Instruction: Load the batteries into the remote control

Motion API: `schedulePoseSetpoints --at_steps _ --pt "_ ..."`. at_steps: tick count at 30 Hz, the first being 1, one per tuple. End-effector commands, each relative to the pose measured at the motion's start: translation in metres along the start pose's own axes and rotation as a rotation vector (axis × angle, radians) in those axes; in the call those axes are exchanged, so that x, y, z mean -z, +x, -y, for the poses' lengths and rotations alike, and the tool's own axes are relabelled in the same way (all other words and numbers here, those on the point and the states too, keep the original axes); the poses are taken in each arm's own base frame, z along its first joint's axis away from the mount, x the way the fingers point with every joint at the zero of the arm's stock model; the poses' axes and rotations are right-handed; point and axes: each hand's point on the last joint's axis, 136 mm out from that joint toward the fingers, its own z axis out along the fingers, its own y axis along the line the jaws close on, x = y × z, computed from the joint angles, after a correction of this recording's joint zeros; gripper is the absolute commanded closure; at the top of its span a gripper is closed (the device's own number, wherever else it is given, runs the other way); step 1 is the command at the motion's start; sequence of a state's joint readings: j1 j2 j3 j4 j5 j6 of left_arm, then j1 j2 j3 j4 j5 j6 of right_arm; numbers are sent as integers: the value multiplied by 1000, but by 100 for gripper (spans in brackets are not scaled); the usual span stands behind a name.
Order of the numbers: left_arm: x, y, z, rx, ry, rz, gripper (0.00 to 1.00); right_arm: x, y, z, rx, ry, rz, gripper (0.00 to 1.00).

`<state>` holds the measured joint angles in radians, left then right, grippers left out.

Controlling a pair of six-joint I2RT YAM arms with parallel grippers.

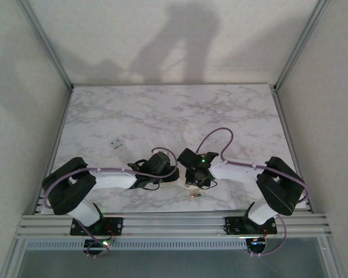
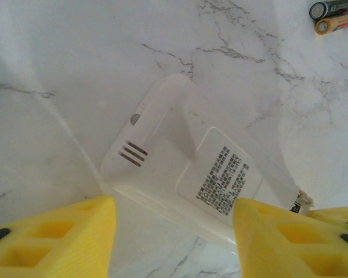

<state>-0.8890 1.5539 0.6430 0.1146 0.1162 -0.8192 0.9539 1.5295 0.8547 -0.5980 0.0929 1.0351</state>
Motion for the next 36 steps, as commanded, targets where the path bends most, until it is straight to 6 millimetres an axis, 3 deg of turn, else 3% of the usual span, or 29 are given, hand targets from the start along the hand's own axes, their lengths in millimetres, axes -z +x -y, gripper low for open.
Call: schedulePoseSetpoints --at_steps 1,7,9,13,19,22,25,32,36 --pt "20 -12 7 5 8 62 39 30 -6 8 1 -25 78 84" --pt "64 -40 16 -1 31 204 21 44 53 46 -140 -50 19 61" --pt "75 -46 16 -12 39 242 16 42 73 48 -248 -93 -39 54" --pt "86 -50 12 -26 36 283 12 34 94 35 -453 -170 -137 52" --pt "79 -38 0 -33 18 253 11 19 98 13 -535 -171 -196 55" --pt "76 -33 -7 -34 4 244 10 9 108 9 -578 -142 -246 55" --pt "74 -32 -11 -29 -3 250 10 1 110 17 -611 -92 -236 56" --pt "71 -31 -11 -34 0 243 11 3 97 21 -608 -89 -153 88" --pt "69 -32 -9 -46 -8 238 11 3 94 24 -597 -88 -136 95"
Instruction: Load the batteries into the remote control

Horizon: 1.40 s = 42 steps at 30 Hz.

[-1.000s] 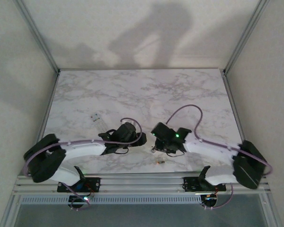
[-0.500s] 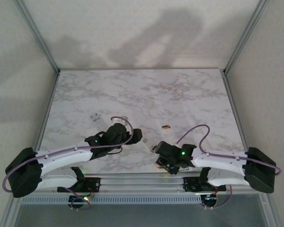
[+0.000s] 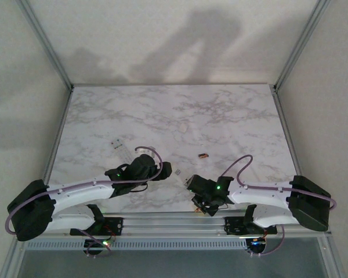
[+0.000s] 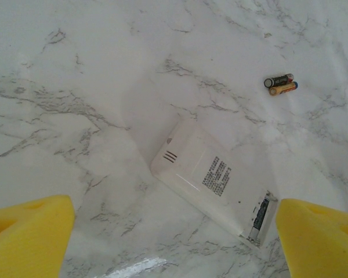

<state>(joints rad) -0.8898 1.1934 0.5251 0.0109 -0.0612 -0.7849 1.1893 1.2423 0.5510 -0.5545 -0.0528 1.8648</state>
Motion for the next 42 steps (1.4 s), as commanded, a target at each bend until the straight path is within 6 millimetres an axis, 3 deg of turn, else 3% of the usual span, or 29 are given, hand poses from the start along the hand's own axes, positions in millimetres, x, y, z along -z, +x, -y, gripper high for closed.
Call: schedulePoseSetpoints --at_steps 1,8,13,16,20,23,25,33,42 --pt "-2 -3 4 -27 -5 11 11 1 -6 -15 12 -63 54 95" --pt "-3 -4 4 -16 -6 11 12 36 -19 -43 199 -130 152 96" --pt "-7 -7 9 -12 12 -26 15 62 -54 -75 583 -123 230 95" --pt "-5 -13 7 -15 7 -22 15 80 -77 -70 826 50 293 95" --pt "-1 -14 5 -14 15 -17 15 92 -87 -54 1106 268 270 93" --pt "4 -16 3 -3 23 1 14 88 -89 -37 1158 402 184 89" --pt "5 -16 2 1 25 12 14 72 -77 -34 1185 392 86 89" --pt "8 -19 0 -15 21 16 14 37 -101 -32 1044 532 165 89" --pt "11 -26 -1 -11 13 11 13 14 -100 -45 1043 419 194 76"
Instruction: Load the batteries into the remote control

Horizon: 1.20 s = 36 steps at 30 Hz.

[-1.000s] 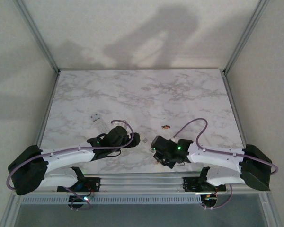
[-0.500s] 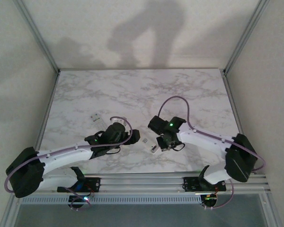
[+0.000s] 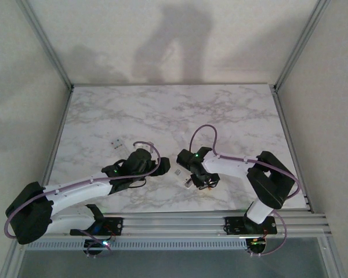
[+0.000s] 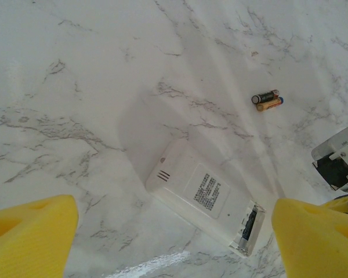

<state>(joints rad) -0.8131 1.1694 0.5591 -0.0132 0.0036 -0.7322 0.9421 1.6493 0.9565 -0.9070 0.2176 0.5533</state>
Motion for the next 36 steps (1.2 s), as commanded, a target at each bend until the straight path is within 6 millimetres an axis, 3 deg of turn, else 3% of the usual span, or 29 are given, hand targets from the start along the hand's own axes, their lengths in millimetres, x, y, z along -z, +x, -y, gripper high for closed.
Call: schedulePoseSetpoints --at_steps 1,4,7,9,11,14,16,18,20,22,27,36 --pt "6 -6 -2 -14 -11 2 13 -3 -7 -1 -30 -13 51 76" --pt "7 -9 -1 -9 -6 5 13 6 -7 10 -76 28 64 75" --pt "9 -13 4 -6 10 0 13 39 -10 17 -238 -22 134 74" --pt "15 -20 11 -20 16 -4 13 62 -5 17 -516 -140 169 73" --pt "24 -29 19 -59 17 -12 13 72 5 17 -851 -264 158 73" --pt "42 -52 37 -150 16 4 12 58 27 8 -1412 -406 0 70" --pt "55 -68 49 -215 25 23 11 56 22 3 -1617 -469 -33 69" --pt "67 -85 60 -283 28 46 11 62 27 13 -1784 -389 -50 63" --pt "74 -98 70 -348 39 62 10 70 30 29 -1880 -287 -14 54" --pt "76 -103 80 -412 72 81 9 69 37 31 -1982 -209 -46 44" --pt "68 -95 89 -541 156 104 5 44 27 14 -2175 -238 -106 45" --pt "70 -60 81 -684 310 189 0 23 -16 21 -2279 -219 -1 43"
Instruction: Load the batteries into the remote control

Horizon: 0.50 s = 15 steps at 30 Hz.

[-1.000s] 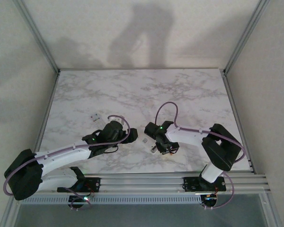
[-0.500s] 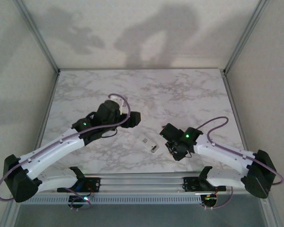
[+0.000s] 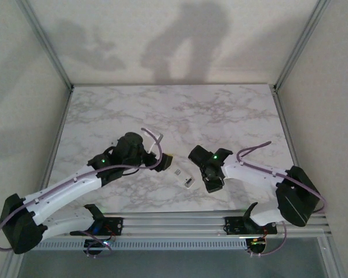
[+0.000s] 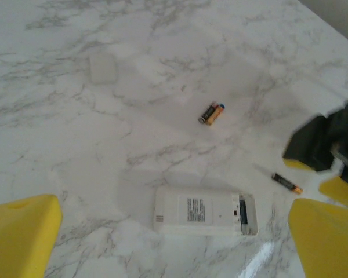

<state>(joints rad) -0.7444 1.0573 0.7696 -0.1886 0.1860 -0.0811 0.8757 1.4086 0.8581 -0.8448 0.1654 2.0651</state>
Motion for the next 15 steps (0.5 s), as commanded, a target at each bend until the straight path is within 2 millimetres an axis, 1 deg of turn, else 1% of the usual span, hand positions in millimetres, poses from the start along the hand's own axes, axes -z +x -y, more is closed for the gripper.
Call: schedulePoseSetpoints --at_steps 1,4,6,8,9,10,11,12,13,15 --pt "15 -20 14 -95 87 166 0 -8 -9 -15 -658 -44 74 43" --pt "21 -21 12 -120 67 184 0 -14 -6 -8 -558 8 84 42" --pt "21 -19 9 -120 53 184 0 -10 -11 0 -464 46 114 41" --pt "20 -17 8 -122 48 172 1 -2 -17 -3 -320 48 146 41" --pt "18 -15 6 -121 41 161 1 3 -20 -7 -243 36 159 40" --pt "17 -13 5 -118 34 153 0 10 -24 -18 -124 0 180 40" --pt "16 -13 4 -115 29 147 0 18 -25 -25 6 -3 197 40" --pt "15 -12 3 -107 27 138 1 24 -26 -24 89 22 204 39" --pt "14 -13 3 -96 25 128 0 30 -22 -26 214 55 189 38" --pt "13 -16 4 -85 27 114 0 28 -11 -21 421 126 125 38"
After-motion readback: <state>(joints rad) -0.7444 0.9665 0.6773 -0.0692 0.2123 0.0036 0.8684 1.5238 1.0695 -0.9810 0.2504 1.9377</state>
